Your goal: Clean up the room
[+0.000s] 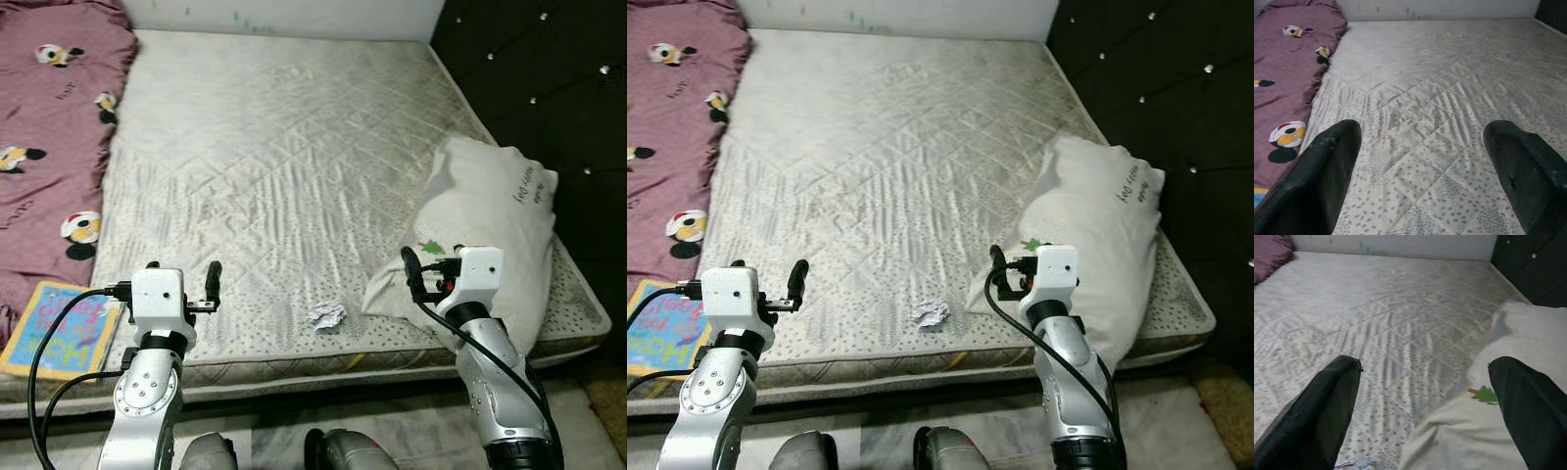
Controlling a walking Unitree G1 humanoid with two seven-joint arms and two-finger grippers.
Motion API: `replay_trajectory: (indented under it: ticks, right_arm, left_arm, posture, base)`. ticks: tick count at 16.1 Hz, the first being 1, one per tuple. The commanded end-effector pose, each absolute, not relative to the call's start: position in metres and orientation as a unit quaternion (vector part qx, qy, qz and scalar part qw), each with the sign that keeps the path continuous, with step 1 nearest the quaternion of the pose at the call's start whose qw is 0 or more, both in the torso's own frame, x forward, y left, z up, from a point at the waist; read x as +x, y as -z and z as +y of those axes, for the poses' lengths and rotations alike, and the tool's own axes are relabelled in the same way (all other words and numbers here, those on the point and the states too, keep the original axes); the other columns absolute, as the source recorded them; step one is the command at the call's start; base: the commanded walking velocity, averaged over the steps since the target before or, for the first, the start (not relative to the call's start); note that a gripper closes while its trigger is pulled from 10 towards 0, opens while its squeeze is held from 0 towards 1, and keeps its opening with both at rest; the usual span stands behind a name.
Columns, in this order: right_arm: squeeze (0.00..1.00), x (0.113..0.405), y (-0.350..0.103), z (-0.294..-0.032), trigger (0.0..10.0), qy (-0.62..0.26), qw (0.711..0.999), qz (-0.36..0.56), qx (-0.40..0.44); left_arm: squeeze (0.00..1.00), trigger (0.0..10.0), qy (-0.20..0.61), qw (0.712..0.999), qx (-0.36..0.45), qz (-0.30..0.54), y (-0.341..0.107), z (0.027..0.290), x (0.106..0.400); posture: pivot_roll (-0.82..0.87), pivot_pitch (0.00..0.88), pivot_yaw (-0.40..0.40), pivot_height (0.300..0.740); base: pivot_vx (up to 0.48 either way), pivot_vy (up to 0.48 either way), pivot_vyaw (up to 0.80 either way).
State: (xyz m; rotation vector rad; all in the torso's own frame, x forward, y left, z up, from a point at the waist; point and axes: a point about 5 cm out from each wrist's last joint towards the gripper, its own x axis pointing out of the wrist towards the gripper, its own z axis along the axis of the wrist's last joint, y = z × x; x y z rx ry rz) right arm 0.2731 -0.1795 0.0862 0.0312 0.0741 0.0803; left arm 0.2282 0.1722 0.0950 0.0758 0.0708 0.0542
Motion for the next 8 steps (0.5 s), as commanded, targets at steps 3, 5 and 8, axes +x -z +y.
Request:
replay_trajectory:
  ticks: [3,5,8]
  right_arm:
    - [0.00,0.2724,-0.0891,-0.1796,10.0,-0.043,0.998,0.032,0.025]
    - [0.00,0.2714,-0.0882,-0.1793,10.0,-0.045,0.998,0.033,0.025]
    - [0.00,0.2713,-0.0891,-0.1797,10.0,-0.046,0.998,0.032,0.026]
  left_arm:
    - [0.00,10.0,-0.028,0.998,0.041,0.032,-0.0967,0.1724,0.2285]
    - [0.00,10.0,-0.028,0.998,0.042,0.033,-0.0954,0.1734,0.2285]
    - [0.00,10.0,-0.028,0.998,0.042,0.033,-0.0959,0.1725,0.2282]
  posture:
    - [0.02,0.130,-0.088,0.695]
    - [0.02,0.134,-0.090,0.672]
    - [0.02,0.134,-0.091,0.633]
  base:
    - [0.000,0.000,0.00]
    - [0.000,0.000,0.00]
    - [0.000,0.000,0.00]
